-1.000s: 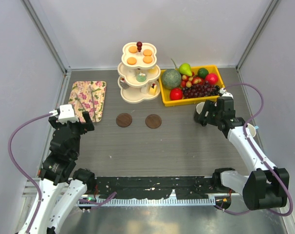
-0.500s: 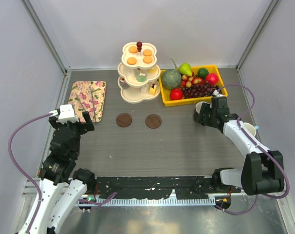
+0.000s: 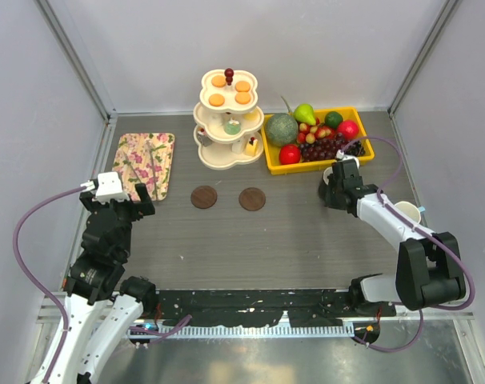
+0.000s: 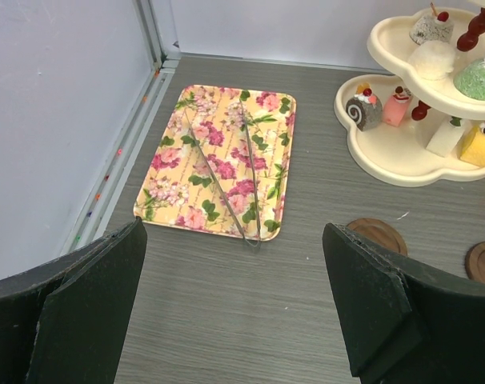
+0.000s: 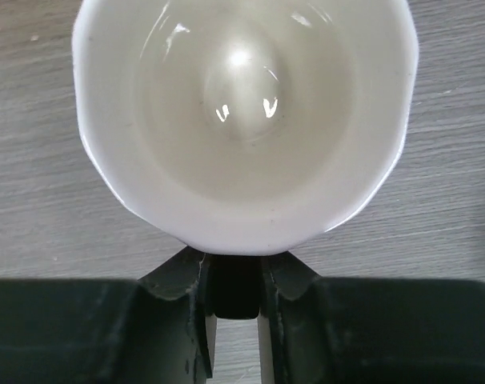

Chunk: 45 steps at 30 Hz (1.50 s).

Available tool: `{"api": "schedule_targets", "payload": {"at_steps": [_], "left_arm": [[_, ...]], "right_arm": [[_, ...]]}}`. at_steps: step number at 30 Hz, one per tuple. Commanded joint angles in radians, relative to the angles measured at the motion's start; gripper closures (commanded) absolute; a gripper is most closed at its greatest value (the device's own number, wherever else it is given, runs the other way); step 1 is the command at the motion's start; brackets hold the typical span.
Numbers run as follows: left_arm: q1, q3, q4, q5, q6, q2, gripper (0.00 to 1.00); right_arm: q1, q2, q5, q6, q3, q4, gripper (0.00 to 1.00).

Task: Serve the afternoon tea

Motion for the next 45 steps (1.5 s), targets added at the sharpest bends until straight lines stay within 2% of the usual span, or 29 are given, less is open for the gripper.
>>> {"api": "schedule_targets", "payload": {"at_steps": [1, 6, 14, 27, 34, 45], "left_arm": [[-0.005, -0.003, 0.067, -0.011, 0.008, -0.016, 0.01], [-0.005, -0.003, 0.066, -0.011, 0.006, -0.019, 0.01], [-0.005, -0.007, 0.072, -0.023, 0.006, -0.036, 0.01], [-0.005, -0.026, 0.093, -0.107, 0.012, -0.063, 0.01], [-0.005, -0.032, 0.100, -0.118, 0.012, -0.070, 0.01], [-0.005, -0.037, 0.106, -0.112, 0.008, -0.073, 0.01]], "right_arm": [[0.055, -0.056, 0.095, -0.038, 0.057, 0.019, 0.82], [0.151, -0.086, 0.138, -0.068, 0.098, 0.030, 0.95], [0.355, -0.017, 0.114, -0.125, 0.274, 0.062, 0.95], [0.630, 0.297, 0.019, -0.133, 0.613, 0.101, 0.95], [0.714, 0.492, 0.026, -0.136, 0.785, 0.062, 0.95], [0.780, 0.671, 0.078, -0.157, 0.992, -0.025, 0.95]]}}
